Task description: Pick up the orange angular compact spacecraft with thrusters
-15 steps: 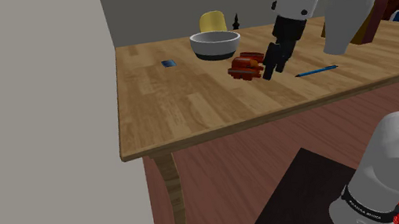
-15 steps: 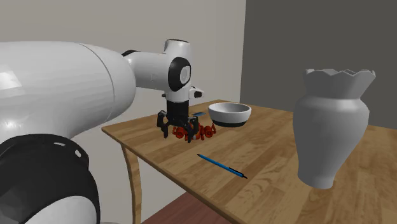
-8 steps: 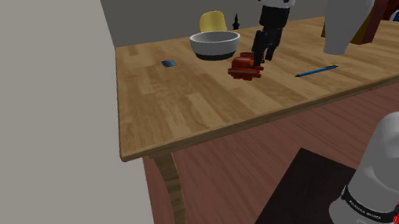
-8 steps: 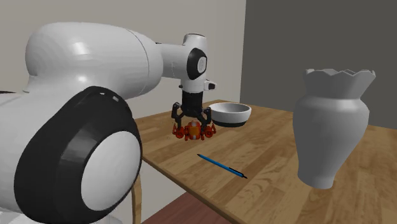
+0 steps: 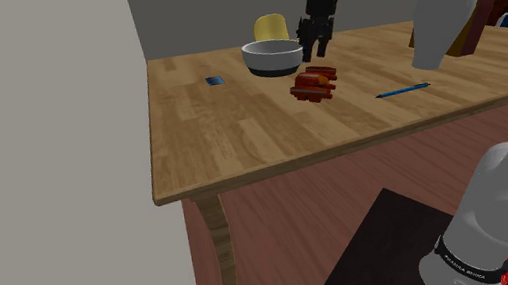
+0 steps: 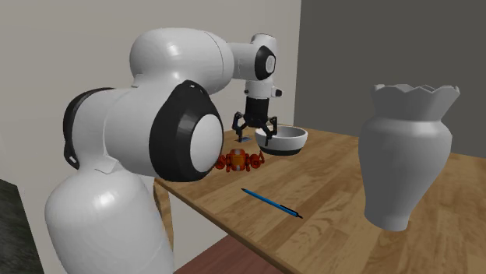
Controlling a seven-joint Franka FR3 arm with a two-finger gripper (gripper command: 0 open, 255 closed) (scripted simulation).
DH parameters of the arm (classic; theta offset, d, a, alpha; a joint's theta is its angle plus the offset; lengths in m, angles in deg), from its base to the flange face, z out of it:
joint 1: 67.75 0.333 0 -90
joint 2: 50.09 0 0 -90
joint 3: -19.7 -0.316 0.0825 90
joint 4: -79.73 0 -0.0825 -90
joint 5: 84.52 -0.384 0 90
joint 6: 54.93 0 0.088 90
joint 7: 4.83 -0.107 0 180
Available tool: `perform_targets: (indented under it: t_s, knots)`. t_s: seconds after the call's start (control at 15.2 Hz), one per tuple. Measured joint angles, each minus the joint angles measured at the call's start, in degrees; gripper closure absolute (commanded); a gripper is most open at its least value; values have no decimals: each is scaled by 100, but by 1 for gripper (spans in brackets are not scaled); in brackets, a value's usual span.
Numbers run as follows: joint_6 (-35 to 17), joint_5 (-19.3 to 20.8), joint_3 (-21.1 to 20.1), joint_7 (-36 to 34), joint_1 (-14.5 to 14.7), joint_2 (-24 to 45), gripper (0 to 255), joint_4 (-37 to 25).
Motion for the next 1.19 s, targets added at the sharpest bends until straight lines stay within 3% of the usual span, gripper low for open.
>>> perform_targets:
  t_s: [0.13,0.26,0.73,0.79,1.19]
  knots:
    - [331,-76,125,213,-39,671,0,-885]
    - [417,-108,163,305,-62,935,0,-1170]
    - [-62,-81,169,375,-69,846,0,-581]
    - [-91,-80,167,373,-67,845,255,-550]
    - [-127,-78,164,369,-65,833,255,-509]
